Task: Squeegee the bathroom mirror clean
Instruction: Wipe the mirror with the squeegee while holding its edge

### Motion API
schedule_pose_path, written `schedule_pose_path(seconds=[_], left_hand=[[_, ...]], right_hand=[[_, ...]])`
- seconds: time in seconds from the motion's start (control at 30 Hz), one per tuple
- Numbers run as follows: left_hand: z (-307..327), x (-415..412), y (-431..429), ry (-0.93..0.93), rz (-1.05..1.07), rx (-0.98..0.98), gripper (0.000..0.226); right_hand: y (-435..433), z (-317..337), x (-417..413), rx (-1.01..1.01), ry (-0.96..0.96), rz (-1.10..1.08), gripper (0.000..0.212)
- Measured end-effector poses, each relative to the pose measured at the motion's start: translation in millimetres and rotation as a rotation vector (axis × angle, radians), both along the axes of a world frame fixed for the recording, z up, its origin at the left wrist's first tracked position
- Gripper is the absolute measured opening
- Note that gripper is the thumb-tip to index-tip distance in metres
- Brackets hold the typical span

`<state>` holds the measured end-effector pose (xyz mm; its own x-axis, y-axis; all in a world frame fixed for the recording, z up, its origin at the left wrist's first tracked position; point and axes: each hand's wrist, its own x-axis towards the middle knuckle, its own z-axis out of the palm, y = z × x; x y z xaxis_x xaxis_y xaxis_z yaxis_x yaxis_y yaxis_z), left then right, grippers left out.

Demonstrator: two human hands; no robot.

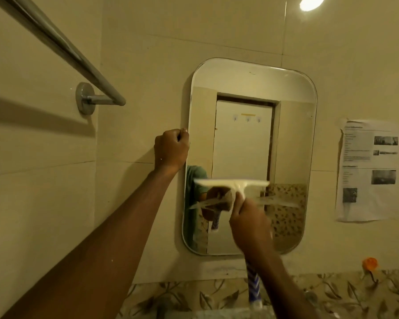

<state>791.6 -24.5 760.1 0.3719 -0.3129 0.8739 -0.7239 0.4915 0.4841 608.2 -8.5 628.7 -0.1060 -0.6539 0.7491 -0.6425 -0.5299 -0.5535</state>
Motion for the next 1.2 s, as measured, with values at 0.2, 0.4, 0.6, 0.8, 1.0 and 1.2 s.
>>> schedule_pose_path(seconds=[0.2,0.4,0.6,0.8,1.0,1.2], left_hand=[[-55,-3,5,-0.007,0.04,0.063,0.04],[-71,-9,5,0.053,0.045,0.045,0.035],[-75,-16,0,0.056,0.117,0.023,0.03],[-76,-17,2,0.061,0.131,0.025,0.032],[-76,-18,1,0.061,0.158,0.04,0.033],[-79,-17,-1,0.056,0.161,0.008,0.034]], right_hand=[[7,-61,-17,0.157,0.081,-0.018,0.045],[-14,23,-90,0.001,-0.09,0.047,0.045],[-30,-61,-90,0.091,-0.109,-0.035,0.043],[-25,-89,-96,0.086,-0.014,-0.004,0.043],[-47,11,-128,-0.037,-0.09,0.02,0.048],[-40,-91,-115,0.107,-0.153,-0.105,0.046]])
